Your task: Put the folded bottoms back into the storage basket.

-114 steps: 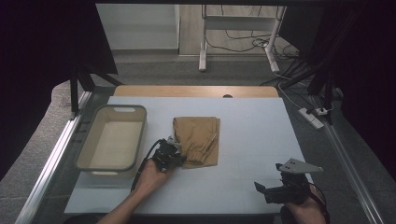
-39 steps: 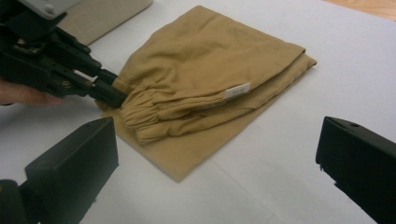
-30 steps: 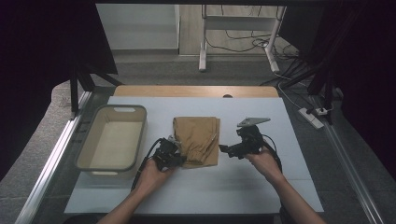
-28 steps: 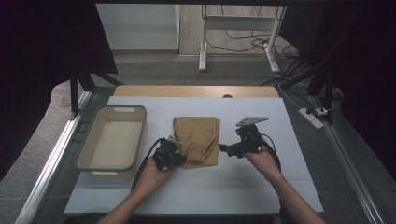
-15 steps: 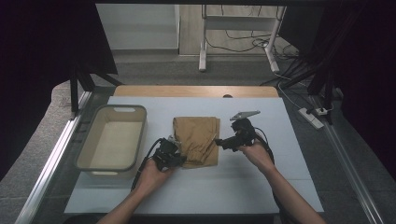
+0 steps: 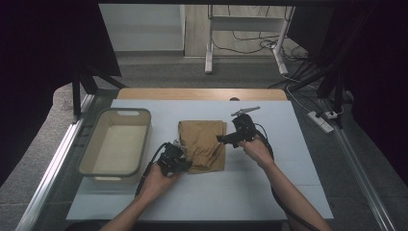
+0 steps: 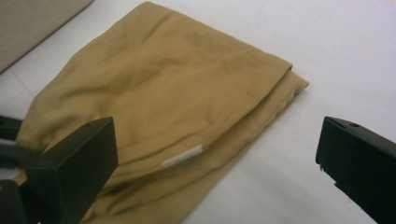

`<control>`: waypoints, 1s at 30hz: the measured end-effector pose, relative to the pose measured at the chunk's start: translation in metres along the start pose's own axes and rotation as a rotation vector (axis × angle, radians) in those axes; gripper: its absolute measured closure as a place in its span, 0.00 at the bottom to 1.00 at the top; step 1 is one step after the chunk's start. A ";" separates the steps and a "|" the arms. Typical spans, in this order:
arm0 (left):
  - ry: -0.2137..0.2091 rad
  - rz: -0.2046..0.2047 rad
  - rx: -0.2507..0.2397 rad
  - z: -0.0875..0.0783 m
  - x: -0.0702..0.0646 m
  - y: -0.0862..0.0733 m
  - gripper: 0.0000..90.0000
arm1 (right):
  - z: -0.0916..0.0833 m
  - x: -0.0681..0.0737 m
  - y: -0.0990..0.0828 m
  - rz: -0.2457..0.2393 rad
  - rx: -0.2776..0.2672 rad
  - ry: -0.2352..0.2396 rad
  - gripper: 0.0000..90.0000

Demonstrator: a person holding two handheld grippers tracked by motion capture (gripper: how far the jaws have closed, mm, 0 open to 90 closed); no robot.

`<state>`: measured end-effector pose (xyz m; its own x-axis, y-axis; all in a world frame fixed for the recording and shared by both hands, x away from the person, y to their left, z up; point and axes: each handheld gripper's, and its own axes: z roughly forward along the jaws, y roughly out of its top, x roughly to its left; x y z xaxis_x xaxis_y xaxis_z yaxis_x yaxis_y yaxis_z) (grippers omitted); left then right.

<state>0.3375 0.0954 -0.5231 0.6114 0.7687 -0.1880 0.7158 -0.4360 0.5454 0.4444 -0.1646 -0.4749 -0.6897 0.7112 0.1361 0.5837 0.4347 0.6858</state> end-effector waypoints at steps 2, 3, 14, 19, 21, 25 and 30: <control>-0.001 -0.001 0.000 0.000 0.000 0.000 0.83 | 0.004 -0.002 0.003 -0.001 0.002 -0.005 0.00; -0.001 -0.001 0.000 0.000 0.000 0.000 0.83 | 0.006 -0.002 0.004 0.001 -0.001 -0.006 0.00; -0.003 0.001 0.002 0.000 0.000 0.000 0.83 | 0.027 -0.009 0.016 -0.038 0.029 -0.050 0.00; -0.004 0.000 0.003 0.000 0.000 0.000 0.83 | 0.035 -0.015 0.021 -0.029 0.040 -0.075 0.00; -0.005 0.000 0.003 0.000 0.001 0.000 0.83 | 0.039 -0.019 0.023 -0.013 0.044 -0.092 0.00; -0.008 -0.001 0.003 0.000 0.001 0.000 0.83 | 0.046 -0.026 0.025 0.000 0.054 -0.123 0.00; -0.008 0.000 0.003 0.000 0.001 0.000 0.83 | 0.053 -0.032 0.029 0.005 0.057 -0.152 0.00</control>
<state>0.3384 0.0959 -0.5229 0.6137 0.7652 -0.1945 0.7172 -0.4373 0.5426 0.5064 -0.1458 -0.4971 -0.6162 0.7871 0.0272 0.6136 0.4582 0.6431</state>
